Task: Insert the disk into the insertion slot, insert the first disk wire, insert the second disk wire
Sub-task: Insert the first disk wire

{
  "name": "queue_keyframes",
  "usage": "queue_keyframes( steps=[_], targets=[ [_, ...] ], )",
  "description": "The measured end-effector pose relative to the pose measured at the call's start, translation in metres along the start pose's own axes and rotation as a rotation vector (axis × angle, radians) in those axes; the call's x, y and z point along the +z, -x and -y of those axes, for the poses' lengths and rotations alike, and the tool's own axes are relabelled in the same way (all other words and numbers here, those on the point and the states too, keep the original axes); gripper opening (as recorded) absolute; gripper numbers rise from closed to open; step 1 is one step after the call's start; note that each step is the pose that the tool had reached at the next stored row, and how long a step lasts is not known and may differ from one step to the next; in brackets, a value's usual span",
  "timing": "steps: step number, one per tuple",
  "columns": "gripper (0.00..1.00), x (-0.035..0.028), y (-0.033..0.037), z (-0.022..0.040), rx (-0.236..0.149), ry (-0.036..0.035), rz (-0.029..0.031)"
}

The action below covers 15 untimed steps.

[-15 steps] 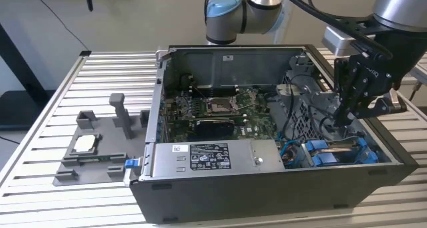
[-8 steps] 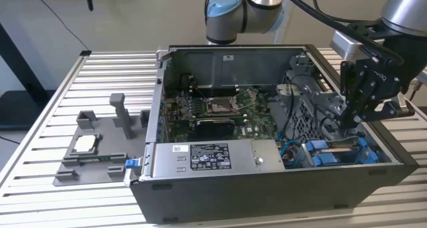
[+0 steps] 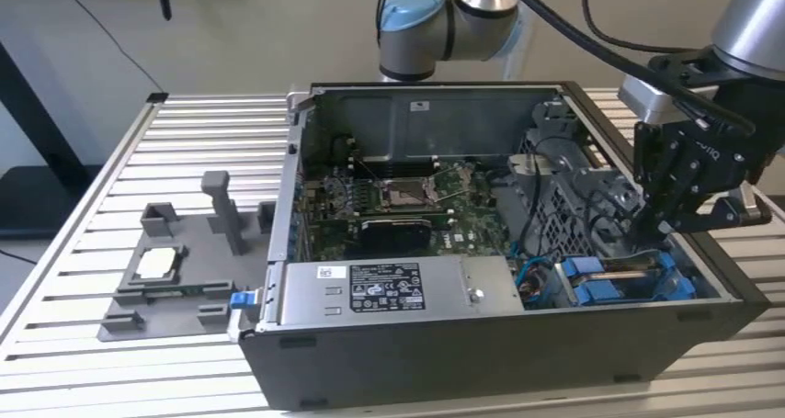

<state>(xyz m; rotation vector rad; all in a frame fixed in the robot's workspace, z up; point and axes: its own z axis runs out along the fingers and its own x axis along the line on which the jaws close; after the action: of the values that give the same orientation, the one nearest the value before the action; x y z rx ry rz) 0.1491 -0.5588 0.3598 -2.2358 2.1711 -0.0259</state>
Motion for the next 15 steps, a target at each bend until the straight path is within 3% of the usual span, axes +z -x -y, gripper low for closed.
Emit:
queue_keyframes(
  steps=[5,15],
  targets=[
    [0.19,0.0054,-0.0029,0.003,0.006,0.0021,0.0],
    [0.19,0.0119,-0.0033,0.0031,0.013,0.003,-0.0003]
  ],
)
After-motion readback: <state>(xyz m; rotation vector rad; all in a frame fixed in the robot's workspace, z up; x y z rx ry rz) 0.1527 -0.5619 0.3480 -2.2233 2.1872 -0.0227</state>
